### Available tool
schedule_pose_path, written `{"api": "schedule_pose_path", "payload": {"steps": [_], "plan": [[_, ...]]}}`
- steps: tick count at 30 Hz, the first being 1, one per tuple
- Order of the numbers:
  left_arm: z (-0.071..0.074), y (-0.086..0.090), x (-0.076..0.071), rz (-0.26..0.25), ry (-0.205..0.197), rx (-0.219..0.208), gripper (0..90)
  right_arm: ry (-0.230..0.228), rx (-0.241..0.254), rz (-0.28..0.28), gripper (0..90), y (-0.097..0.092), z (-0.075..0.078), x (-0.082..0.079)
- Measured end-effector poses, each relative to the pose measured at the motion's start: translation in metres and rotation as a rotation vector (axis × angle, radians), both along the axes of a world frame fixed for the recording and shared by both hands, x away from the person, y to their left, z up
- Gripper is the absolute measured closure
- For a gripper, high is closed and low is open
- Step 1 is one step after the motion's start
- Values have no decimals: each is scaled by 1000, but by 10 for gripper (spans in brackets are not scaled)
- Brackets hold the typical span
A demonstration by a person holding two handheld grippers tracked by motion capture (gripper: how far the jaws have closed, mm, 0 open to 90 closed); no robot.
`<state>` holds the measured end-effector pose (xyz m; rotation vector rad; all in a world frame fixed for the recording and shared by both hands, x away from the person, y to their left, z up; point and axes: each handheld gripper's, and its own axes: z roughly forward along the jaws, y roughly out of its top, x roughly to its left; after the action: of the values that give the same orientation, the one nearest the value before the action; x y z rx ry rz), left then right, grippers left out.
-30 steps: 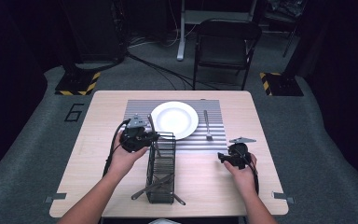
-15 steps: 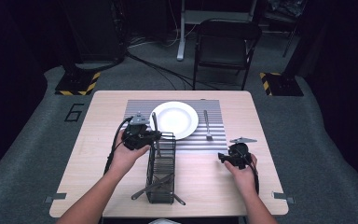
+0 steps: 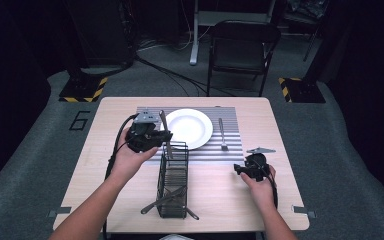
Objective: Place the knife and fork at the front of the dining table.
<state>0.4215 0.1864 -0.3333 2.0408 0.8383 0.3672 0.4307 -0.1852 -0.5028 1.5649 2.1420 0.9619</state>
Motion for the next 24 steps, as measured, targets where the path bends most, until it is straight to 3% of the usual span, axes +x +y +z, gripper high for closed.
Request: {"api": "schedule_pose_path", "payload": {"steps": [4, 13, 24], "plan": [[14, -1, -2, -1, -16, 7, 817, -4, -6, 8, 471, -1, 0, 0], [32, 7, -2, 1, -8, -4, 819, -1, 2, -3, 471, -1, 0, 0], [49, 33, -2, 37, -5, -16, 822, -3, 3, -2, 471, -1, 1, -1]]}}
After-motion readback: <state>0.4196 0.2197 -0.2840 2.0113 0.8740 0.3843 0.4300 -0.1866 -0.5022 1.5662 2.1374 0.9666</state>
